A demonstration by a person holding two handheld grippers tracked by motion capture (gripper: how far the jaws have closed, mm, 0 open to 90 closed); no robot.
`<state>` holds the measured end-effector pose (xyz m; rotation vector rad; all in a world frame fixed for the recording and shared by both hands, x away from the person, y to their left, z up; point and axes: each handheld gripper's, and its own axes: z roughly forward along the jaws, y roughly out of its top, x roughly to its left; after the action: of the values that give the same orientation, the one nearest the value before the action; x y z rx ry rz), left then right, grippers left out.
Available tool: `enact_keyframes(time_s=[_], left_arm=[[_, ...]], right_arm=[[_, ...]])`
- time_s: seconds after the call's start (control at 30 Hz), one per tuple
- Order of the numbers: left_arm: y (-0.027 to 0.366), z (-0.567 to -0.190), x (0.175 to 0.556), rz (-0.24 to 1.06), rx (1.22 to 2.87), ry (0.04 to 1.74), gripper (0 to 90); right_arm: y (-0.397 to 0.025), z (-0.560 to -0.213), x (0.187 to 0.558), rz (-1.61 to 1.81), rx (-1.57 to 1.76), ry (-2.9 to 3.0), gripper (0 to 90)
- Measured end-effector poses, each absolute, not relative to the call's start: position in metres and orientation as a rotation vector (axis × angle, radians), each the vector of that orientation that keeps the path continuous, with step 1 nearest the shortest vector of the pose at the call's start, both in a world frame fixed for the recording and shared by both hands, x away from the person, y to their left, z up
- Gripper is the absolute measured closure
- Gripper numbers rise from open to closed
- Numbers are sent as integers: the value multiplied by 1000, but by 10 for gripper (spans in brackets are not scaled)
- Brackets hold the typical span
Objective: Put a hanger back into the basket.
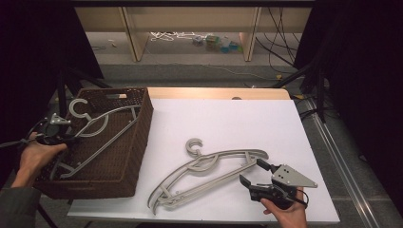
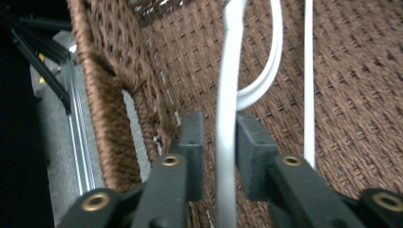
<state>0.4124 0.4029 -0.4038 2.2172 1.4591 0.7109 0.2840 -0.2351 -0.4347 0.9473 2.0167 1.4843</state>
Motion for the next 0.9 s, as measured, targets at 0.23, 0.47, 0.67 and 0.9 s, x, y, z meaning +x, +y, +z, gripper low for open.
enact_keyframes(time_s=[0.23,0.47,0.67,0.9], left_arm=[[408,-399,407,719,2015,1617,394],[402,-382,403,721,1933,1610,287],[378,-371,396,728,1863,1504,239],[335,-358,380,744,1758,1385,212]], right_arm=[[-236,-434,284,1482,955,2019,215],[-234,-435,284,1504,946,2014,215],[-234,-435,284,1509,946,2011,215],[-236,-433,284,1487,950,2008,215]])
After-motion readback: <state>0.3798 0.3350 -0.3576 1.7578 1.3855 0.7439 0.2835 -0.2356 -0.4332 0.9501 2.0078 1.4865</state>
